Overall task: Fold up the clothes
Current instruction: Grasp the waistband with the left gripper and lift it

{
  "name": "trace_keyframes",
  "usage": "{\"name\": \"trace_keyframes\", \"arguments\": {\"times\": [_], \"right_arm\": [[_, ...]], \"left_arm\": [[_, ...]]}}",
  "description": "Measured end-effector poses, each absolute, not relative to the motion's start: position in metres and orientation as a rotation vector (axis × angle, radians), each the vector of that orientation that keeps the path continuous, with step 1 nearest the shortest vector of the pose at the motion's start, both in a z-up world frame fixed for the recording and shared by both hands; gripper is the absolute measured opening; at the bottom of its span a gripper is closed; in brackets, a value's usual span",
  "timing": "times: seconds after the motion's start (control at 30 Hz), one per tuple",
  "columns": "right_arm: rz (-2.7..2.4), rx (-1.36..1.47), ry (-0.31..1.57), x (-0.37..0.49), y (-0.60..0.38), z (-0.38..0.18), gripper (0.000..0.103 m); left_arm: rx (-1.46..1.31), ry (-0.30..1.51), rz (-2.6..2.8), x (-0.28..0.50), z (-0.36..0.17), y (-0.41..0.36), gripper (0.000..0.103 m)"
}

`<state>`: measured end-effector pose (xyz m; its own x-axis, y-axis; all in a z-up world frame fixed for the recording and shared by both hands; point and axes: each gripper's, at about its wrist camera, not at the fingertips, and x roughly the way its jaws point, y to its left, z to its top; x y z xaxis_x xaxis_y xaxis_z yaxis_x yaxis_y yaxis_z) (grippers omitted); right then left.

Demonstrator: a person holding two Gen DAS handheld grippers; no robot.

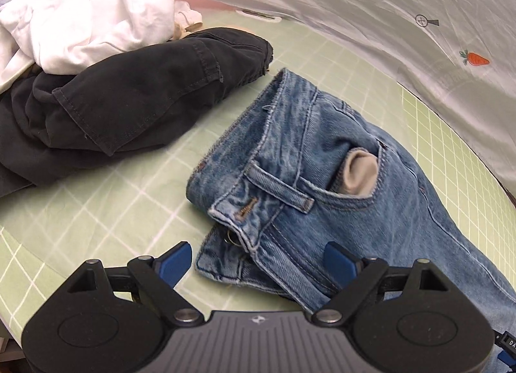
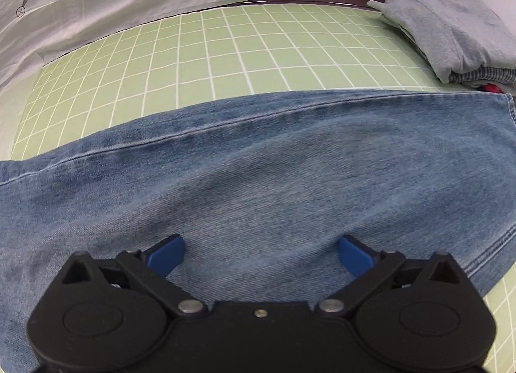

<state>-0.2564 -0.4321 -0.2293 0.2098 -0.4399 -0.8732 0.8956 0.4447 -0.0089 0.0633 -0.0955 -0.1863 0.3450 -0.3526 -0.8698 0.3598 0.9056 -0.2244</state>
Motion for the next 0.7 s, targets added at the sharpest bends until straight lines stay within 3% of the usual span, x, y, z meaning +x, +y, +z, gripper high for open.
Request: {"name": "trace_keyframes", "arguments": {"times": [0.53,0.7], "right_arm": [[-1.096,0.654,0.953,-0.250,-0.423,-0.229,0.103],[-1.096,0.669,0.969,-0.249,-0.425,-0.228,0.103]], "left_arm": [[-0.067,1.141,-0.535,0.100,-0.216,-0.096,0.103],[-0.100,1.129,-0.542,0.100,-0.217,-0.098,0.102]]}}
